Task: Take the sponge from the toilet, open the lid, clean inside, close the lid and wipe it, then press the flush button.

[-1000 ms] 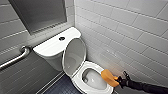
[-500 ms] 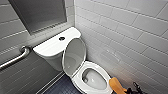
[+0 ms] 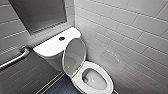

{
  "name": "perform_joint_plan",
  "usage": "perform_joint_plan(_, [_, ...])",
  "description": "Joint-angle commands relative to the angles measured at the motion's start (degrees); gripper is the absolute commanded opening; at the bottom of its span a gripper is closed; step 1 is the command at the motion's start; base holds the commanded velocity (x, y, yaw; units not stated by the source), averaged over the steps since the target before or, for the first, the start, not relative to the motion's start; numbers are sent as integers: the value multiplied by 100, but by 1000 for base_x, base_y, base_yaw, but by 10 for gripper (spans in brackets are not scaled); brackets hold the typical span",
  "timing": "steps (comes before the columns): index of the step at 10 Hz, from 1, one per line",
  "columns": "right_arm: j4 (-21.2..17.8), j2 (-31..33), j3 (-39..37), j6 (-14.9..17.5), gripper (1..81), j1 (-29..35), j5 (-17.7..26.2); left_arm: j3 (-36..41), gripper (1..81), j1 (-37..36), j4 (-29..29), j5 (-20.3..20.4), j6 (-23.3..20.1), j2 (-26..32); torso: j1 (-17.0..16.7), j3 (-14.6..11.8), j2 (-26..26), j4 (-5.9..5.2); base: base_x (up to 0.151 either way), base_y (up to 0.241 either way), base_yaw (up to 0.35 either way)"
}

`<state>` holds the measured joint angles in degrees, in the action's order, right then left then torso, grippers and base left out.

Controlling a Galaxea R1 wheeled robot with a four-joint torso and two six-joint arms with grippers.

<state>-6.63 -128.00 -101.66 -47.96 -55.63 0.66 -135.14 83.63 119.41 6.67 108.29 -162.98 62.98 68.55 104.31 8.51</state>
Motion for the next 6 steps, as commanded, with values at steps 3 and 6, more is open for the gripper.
perform_joint_plan(3, [1964, -264, -679, 410, 10, -1217, -4, 85, 811, -17, 48, -60, 17, 72, 0, 0, 0, 0, 0, 0, 0])
perform_joint_plan(6, [3062, -475, -793, 419, 10, -1991, -294, 85, 811, -87, 39, -60, 26, 168, 0, 0, 0, 0, 0, 0, 0])
